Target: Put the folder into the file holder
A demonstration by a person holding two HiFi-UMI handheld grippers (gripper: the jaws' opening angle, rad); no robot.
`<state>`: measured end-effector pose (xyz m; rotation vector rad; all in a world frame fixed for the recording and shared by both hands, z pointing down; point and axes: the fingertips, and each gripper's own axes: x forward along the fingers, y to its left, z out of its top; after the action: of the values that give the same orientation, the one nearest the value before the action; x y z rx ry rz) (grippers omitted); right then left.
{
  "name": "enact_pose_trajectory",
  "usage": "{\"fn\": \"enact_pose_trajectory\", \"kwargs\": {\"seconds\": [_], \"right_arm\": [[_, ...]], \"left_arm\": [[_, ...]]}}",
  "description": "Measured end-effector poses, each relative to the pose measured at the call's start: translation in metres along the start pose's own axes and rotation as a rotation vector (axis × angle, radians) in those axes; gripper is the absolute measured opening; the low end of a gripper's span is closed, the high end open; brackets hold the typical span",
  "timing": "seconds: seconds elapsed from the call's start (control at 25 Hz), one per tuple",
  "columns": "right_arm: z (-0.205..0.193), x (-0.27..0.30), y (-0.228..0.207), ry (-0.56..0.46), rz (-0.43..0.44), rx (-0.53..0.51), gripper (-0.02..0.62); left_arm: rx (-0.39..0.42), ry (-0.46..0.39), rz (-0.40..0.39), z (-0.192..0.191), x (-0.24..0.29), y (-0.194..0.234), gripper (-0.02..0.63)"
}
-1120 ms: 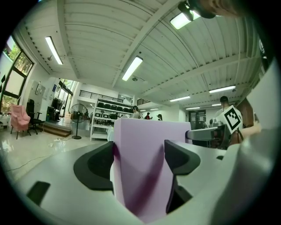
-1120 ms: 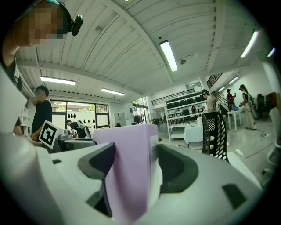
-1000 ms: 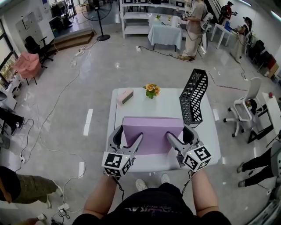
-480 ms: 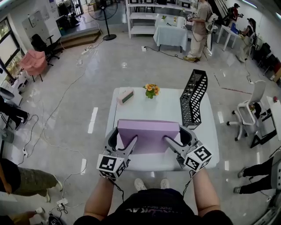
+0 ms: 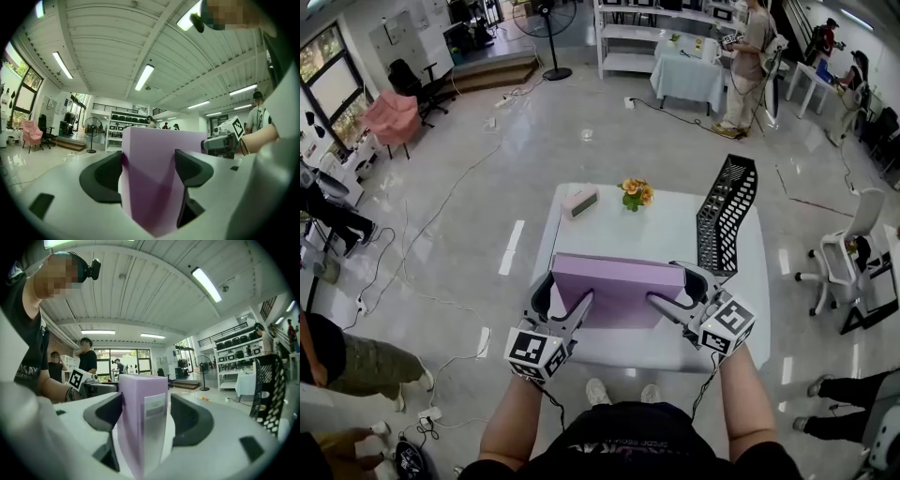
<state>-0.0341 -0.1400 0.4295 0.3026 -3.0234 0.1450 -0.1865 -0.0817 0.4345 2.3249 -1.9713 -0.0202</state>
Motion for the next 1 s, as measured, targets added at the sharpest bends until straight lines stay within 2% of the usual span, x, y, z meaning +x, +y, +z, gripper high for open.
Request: {"fn": "enact_pose_trajectory", "kwargs": {"seconds": [0.4, 0.48, 0.56, 0.68, 0.8, 1.0], "right_arm": [[0.002, 0.017, 0.016, 0.041, 0.175, -0.022, 0.308], [0.0, 0.018, 0.018, 0.058, 0.203, -0.041, 0.292], [-0.003, 0.016, 0.022, 0.081, 0.24, -0.061, 0.241], [-0.005, 0.011, 0.029, 0.1, 0.291, -0.071, 0.198], [-0.006, 0.007, 0.033, 0.091, 0.291, -0.067, 0.184], [-0.007, 0.003, 0.037, 0.078, 0.229, -0.078, 0.173]], "left_arm": [[-0.001, 0.003, 0.044, 0.005, -0.003, -0.002, 0.353], [-0.001, 0.005, 0.052, 0.005, -0.002, -0.003, 0.353], [-0.002, 0.009, 0.057, 0.003, -0.002, -0.003, 0.353], [-0.009, 0.016, 0.062, 0.002, -0.002, -0.004, 0.351], [-0.01, 0.02, 0.073, 0.004, -0.004, -0.007, 0.348], [-0.004, 0.032, 0.106, 0.004, -0.006, -0.011, 0.333]]}}
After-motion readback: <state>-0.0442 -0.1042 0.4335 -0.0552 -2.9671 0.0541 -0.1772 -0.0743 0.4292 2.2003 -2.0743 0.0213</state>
